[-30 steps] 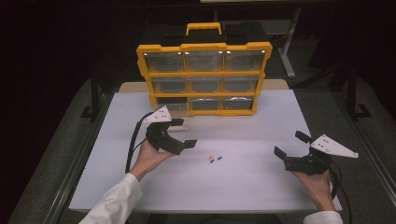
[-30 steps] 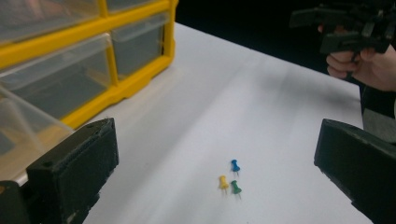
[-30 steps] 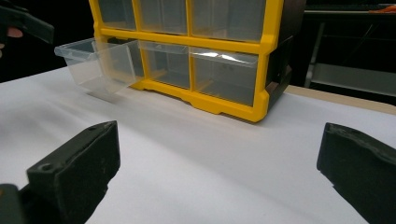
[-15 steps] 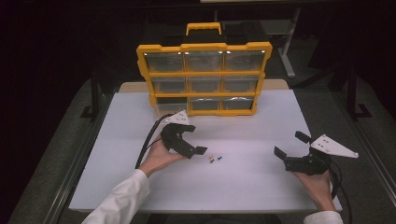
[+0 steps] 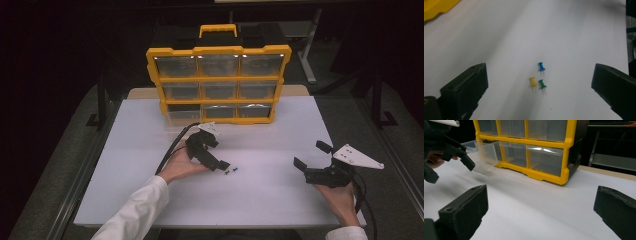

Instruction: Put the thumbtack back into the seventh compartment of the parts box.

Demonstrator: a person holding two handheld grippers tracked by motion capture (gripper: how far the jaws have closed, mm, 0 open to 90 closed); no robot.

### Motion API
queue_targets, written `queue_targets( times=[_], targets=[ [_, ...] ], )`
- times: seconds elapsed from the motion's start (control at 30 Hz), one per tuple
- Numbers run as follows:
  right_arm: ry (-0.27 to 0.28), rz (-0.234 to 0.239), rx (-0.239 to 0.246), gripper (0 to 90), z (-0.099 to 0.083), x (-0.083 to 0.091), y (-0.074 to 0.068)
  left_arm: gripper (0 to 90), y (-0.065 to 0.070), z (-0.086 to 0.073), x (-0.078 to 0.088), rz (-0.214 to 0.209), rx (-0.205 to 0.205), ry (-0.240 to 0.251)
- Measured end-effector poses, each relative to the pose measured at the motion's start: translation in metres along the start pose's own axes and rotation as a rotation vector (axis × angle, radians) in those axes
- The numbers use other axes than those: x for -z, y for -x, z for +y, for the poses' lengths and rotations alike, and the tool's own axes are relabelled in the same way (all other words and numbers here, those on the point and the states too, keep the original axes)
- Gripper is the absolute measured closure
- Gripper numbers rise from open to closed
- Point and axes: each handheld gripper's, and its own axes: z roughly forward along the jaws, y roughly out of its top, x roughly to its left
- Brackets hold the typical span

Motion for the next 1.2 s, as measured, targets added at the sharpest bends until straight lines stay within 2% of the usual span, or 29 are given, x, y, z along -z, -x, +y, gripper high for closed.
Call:
queue_targets(
  times=[0.13, 0.23, 0.4, 0.5, 0.67, 0.7, 0.8, 0.83, 1.2],
  targets=[
    [0.0, -0.001, -0.001, 0.0, 0.0, 0.0, 0.0, 7.1, -0.004, 0.003, -0.006, 0.005, 0.002, -0.035],
    [0.0, -0.001, -0.002, 0.0, 0.0, 0.0, 0.0, 12.8, -0.01, 0.004, -0.011, -0.017, 0.015, -0.086],
    [-0.005, 0.005, -0.005, 0.0, 0.0, 0.0, 0.001, 15.2, -0.016, 0.005, -0.021, -0.043, 0.052, -0.144],
    [-0.008, 0.008, -0.005, 0.0, -0.001, 0.0, 0.001, 17.9, -0.017, 0.006, -0.028, -0.038, 0.049, -0.2],
    [-0.006, 0.008, -0.006, 0.0, -0.001, 0.0, 0.001, 24.2, -0.015, 0.01, -0.032, -0.044, 0.051, -0.238],
    [-0.007, 0.01, -0.007, 0.0, -0.001, 0.0, 0.001, 28.4, -0.014, 0.012, -0.034, -0.047, 0.049, -0.262],
    [-0.009, 0.011, -0.007, 0.0, -0.001, 0.0, 0.001, 32.2, -0.012, 0.013, -0.036, -0.039, 0.045, -0.286],
    [-0.01, 0.012, -0.006, 0.0, -0.001, 0.0, 0.001, 34.0, -0.01, 0.015, -0.038, -0.032, 0.041, -0.309],
    [-0.016, 0.013, -0.005, 0.0, -0.001, 0.0, 0.001, 46.5, -0.006, 0.021, -0.043, -0.015, 0.043, -0.354]
  ],
)
